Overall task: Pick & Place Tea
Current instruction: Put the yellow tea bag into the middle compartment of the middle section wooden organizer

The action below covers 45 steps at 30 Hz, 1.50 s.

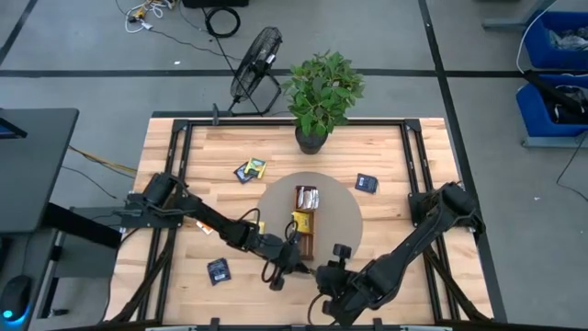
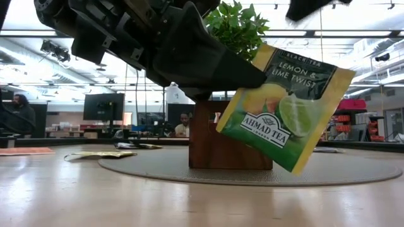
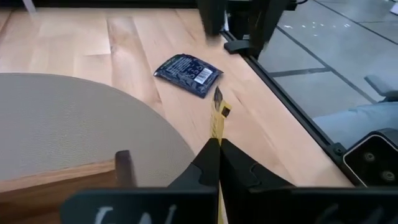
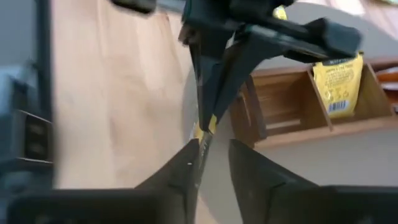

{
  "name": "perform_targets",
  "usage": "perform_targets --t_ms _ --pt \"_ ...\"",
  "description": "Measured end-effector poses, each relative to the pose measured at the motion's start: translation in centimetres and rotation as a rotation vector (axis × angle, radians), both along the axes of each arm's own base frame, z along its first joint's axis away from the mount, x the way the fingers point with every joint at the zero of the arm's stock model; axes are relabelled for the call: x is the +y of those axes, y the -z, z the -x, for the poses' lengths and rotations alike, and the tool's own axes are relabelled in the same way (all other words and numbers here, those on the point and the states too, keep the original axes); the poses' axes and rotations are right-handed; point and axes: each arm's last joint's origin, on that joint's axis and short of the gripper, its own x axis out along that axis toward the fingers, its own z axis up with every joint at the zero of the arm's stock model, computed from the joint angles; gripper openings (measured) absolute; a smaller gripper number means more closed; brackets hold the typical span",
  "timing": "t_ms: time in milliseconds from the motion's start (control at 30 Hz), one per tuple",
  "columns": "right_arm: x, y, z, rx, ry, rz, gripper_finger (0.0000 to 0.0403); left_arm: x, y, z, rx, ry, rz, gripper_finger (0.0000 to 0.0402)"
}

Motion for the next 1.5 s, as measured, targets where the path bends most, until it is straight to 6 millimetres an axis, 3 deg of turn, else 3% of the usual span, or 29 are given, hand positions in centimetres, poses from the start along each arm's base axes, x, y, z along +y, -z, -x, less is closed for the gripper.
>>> perform_targets --t_ms 133,400,967,1133,1367,1500 --pt "-0.4 -2.3 0.7 -0.032 0.06 -0.148 0.0139 -0.1 -0.1 0.0 -0.018 0.009 -0.009 0.0001" --pt "-1.2 -1.6 -0.3 0.056 0.14 -0.304 0.0177 -0.2 -0.4 -0.1 -0.048 0.011 -0.003 0.0001" --pt "-1.7 -1.3 -0.6 0.09 0.163 -0.336 0.0161 -0.4 -2.6 0.3 -0.125 0.04 0.013 0.0001" --pt "-1.9 -1.3 -0.7 0.091 0.162 -0.333 0.0131 -0.4 -2.7 0.3 -0.123 0.044 0.013 0.0001" --pt "-2.2 -1.3 -1.0 0.11 0.13 -0.331 0.0016 -0.4 -2.6 0.3 -0.12 0.043 0.012 0.0002" --pt "-2.3 -1.3 -1.1 0.107 0.123 -0.324 0.0008 -0.4 -2.6 0.3 -0.119 0.041 0.014 0.0009"
